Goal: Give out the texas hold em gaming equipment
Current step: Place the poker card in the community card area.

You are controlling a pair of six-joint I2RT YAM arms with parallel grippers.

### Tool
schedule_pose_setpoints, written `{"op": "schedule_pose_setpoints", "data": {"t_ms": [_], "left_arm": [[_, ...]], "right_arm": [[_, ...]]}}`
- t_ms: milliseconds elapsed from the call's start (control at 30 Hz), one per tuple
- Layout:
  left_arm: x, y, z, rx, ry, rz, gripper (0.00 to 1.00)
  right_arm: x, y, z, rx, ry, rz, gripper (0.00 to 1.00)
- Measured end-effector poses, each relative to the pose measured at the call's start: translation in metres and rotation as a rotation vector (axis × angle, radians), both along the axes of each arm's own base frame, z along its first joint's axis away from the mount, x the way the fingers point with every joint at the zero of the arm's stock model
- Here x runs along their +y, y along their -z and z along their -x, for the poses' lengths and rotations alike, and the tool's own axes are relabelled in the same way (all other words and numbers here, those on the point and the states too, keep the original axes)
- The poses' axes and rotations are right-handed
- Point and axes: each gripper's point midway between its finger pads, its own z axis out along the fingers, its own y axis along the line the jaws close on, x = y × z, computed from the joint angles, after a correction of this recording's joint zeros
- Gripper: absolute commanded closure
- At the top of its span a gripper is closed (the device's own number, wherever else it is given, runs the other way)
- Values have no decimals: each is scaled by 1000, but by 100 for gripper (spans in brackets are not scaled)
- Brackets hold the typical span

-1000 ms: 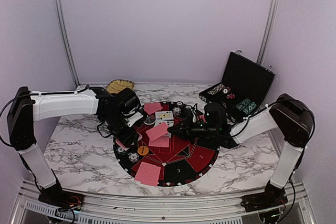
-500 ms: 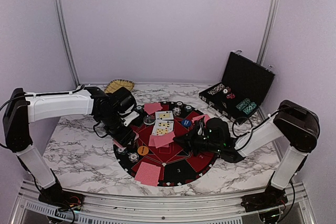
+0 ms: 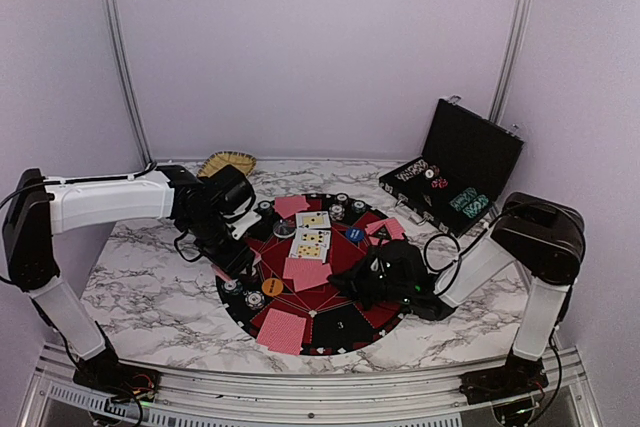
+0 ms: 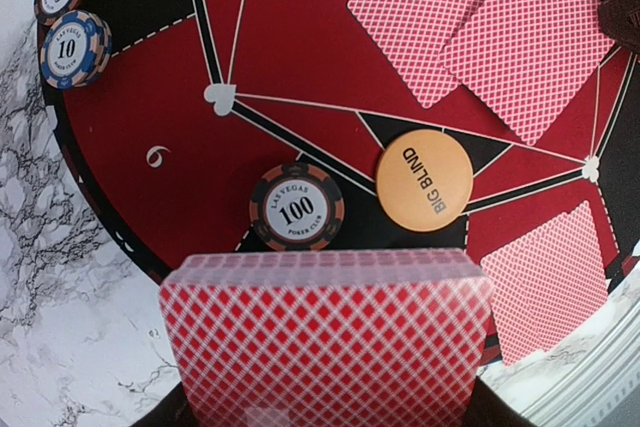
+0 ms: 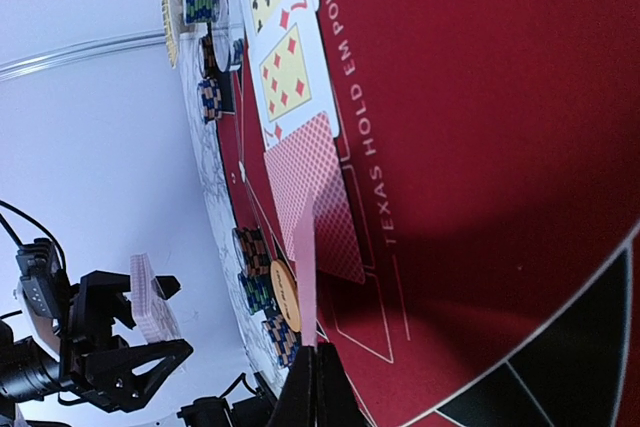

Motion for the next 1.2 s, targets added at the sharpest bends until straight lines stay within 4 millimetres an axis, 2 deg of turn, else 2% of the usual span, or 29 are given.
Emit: {"op": "schedule_pose_setpoints", "data": {"t_ms": [200,333,500,867,1200], "left_arm": [[-1,-1,-1,-5,-1,13,75],[0,2,0,-1,0,12,75],[-1,2,0,5,2,17,75],[-1,-1,2,2,2,32,75],[-1,-2,1,-1,2,34,74]], "right_arm": [[9,-5,0,10,-1,-20,100],[10,1,2,38,2,-17,100],[11,11,6,80,2,7,89],[19,15,17,134,-27,4,70],[23,6,19,141,-37,-8,46]]}}
